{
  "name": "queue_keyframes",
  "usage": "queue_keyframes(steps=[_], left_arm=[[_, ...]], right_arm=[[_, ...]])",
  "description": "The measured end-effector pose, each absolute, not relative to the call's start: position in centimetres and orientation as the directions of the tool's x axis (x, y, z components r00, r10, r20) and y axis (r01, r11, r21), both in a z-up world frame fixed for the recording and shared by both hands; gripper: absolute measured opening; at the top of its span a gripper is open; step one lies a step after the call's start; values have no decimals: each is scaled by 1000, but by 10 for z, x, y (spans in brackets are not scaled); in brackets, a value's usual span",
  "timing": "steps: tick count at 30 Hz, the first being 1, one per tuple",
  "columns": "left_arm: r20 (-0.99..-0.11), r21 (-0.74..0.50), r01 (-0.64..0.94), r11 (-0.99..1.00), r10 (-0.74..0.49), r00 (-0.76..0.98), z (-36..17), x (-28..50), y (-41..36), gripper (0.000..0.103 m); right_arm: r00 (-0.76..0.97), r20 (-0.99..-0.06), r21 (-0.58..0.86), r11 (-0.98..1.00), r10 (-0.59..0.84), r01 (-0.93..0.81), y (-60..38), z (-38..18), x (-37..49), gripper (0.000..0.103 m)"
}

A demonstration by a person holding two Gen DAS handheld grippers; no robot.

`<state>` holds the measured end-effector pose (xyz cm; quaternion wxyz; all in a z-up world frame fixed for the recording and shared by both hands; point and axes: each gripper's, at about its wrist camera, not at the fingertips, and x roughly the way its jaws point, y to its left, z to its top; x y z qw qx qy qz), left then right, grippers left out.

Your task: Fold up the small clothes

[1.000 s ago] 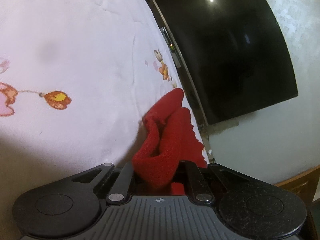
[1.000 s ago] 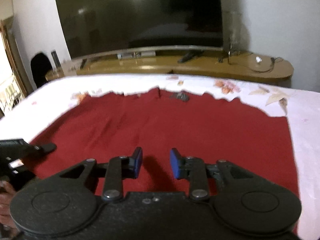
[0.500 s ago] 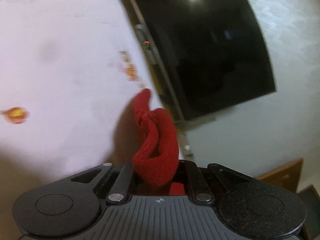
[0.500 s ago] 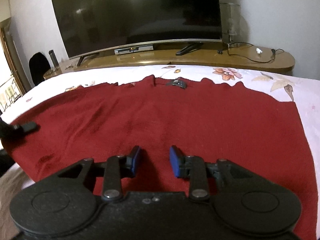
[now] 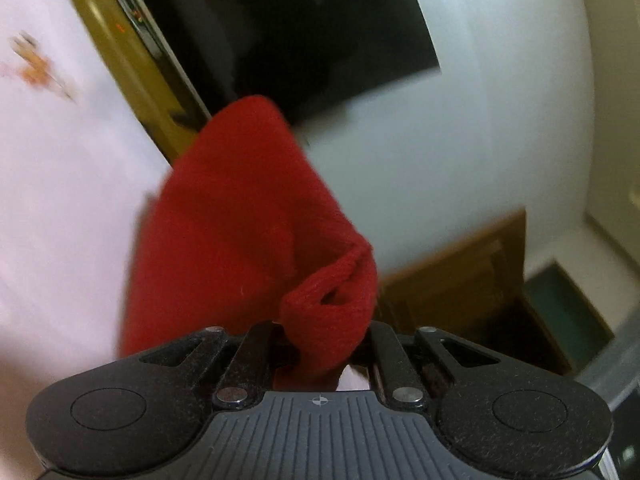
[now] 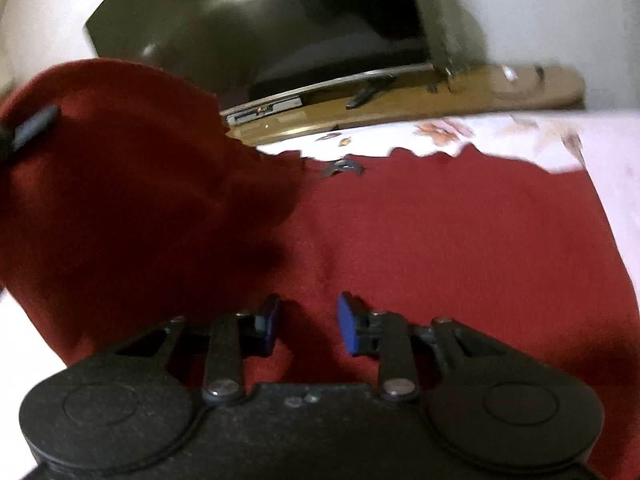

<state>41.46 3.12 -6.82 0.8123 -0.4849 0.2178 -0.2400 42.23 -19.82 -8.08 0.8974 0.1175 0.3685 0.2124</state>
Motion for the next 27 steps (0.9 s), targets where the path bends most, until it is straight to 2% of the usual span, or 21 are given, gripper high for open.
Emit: queue_keyframes(steps=[2,3,5,7,8,9,10,12,13,16,19,21,24,27], left_arm=[[-163,-878,195,438,-655,738,-71,427,4,8],[-195,-869,196,454,-678,709,-76,434,-12,8],[-276,-852,179,492,-712,646,-93,447,-42,8],[-395,-809,152,568,-717,574,-116,456,-76,8],[-445,-777,153,610,-705,553,-123,457,-88,9],[-473,-737,179,651,-687,551,-126,453,-100,15],[-465,-721,202,663,-679,568,-123,446,-105,24],[-404,-759,246,603,-732,548,-110,436,-105,87],[-379,-761,270,589,-743,552,-98,428,-103,95],[-350,-727,343,595,-751,560,-72,408,-86,98],[-354,-704,306,640,-691,631,-63,410,-43,97],[-417,-666,198,719,-579,700,-67,421,-10,97],[-489,-654,60,754,-482,728,-80,438,29,97],[-551,-619,2,785,-437,711,-93,446,45,97]], right_arm=[[652,-574,488,846,495,-213,-232,-74,420,31],[669,-552,544,823,497,-163,-256,-71,415,37],[706,-514,614,784,486,-92,-297,-66,404,42],[742,-494,669,743,453,-9,-339,-65,391,60],[757,-483,691,722,441,20,-357,-64,385,65],[773,-468,709,704,429,39,-373,-62,377,71],[784,-458,720,693,419,50,-385,-59,371,72],[795,-442,733,678,415,54,-399,-54,361,72],[799,-434,736,675,417,48,-403,-51,357,73],[802,-415,747,664,429,32,-403,-48,351,74],[775,-412,771,636,478,18,-395,-55,355,74],[751,-421,781,625,509,14,-391,-63,362,74],[726,-433,783,622,534,8,-381,-72,375,73],[693,-456,776,630,559,3,-373,-79,394,69]])
